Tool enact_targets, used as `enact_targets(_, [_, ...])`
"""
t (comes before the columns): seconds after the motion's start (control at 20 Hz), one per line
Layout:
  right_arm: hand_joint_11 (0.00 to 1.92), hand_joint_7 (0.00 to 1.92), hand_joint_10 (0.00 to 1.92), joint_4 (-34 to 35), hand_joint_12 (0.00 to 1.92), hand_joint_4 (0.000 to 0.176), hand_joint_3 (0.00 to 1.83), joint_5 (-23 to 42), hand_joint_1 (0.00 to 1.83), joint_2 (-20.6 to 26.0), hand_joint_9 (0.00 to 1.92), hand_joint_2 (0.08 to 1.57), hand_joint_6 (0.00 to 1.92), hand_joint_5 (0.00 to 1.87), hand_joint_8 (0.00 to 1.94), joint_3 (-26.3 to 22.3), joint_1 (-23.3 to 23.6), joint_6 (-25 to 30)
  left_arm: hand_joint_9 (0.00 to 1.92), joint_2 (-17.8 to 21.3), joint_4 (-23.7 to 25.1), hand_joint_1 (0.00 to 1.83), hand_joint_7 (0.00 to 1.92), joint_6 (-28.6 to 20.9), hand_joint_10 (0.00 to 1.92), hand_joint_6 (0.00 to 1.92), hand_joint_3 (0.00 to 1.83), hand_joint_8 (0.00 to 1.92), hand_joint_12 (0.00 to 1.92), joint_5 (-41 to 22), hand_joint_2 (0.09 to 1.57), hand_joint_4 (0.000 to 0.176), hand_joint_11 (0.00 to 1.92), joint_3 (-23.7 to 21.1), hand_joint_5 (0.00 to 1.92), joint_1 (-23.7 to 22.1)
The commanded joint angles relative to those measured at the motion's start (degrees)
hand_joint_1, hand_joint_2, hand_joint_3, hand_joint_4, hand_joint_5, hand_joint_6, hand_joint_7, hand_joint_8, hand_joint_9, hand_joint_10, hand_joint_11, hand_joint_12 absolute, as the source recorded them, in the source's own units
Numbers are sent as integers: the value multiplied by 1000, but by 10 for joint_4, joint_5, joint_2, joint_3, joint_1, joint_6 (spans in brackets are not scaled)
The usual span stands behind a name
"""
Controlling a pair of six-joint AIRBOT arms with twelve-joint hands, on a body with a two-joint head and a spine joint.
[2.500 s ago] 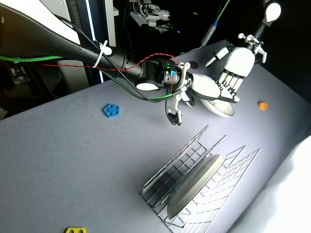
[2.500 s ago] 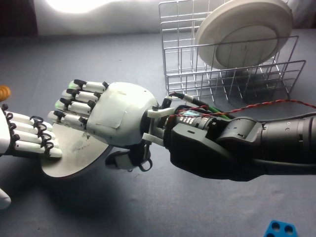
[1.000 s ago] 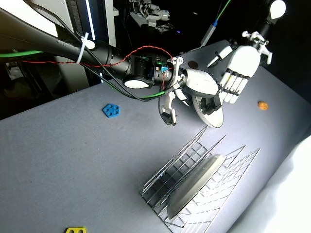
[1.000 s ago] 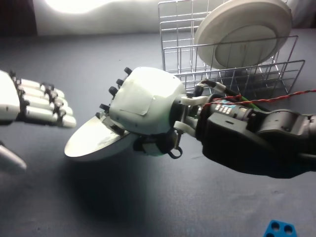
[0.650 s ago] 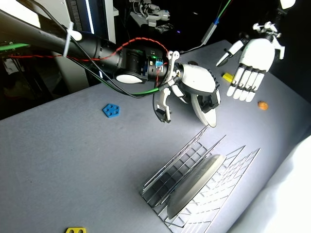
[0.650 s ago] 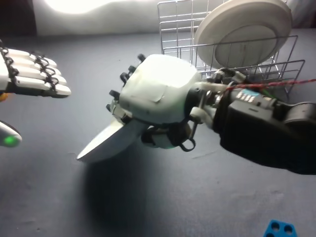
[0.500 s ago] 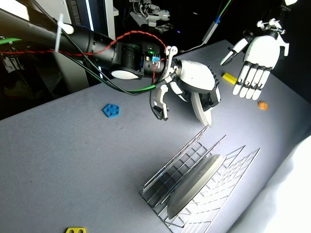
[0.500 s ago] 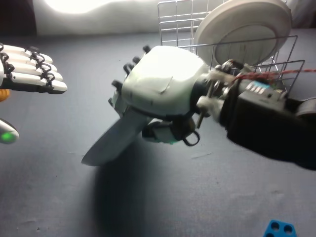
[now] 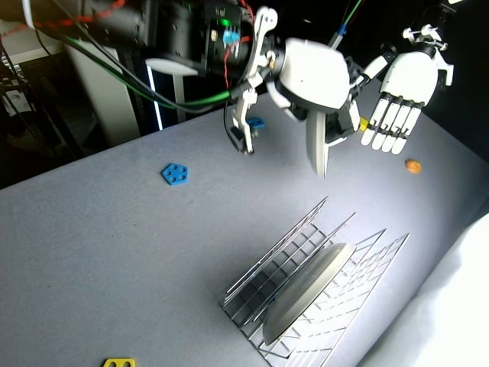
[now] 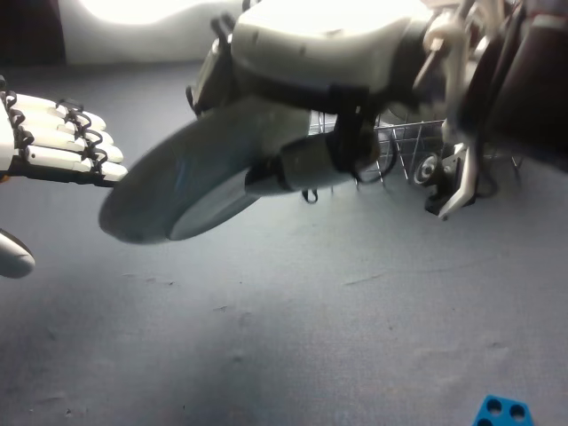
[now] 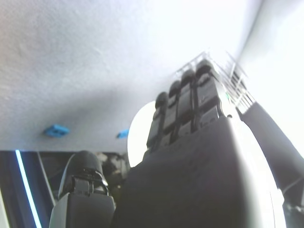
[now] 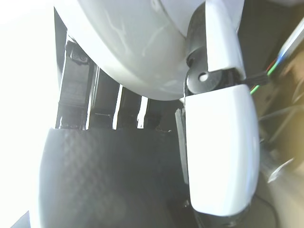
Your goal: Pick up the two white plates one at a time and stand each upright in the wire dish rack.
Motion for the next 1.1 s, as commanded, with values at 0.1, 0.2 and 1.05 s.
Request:
enact_targets(0.1, [740, 1029, 378, -2, 1241, 23, 0, 21, 1221, 17, 1153, 1112, 1033, 964, 926, -2, 25, 36, 18, 9, -35, 0, 30, -1, 7, 3, 0, 8, 0, -6, 1162, 0, 0, 5, 14, -7])
enact_targets(0.2, [755, 1043, 383, -2, 1219, 17, 0, 14, 1223, 30, 1158, 1110, 1030, 954, 921, -2, 29, 84, 10, 9, -35, 0, 23, -1, 2, 0, 0, 4, 0, -6, 1161, 0, 0, 8, 7, -7])
enact_targets(1.05, [748, 1034, 437, -69, 1252, 18, 0, 4, 1219, 87, 1104, 1117, 1058, 938, 929, 33, 35, 338, 18, 3, -32, 0, 24, -1, 5, 5, 1, 4, 0, -26, 1167, 0, 0, 25, 17, 7])
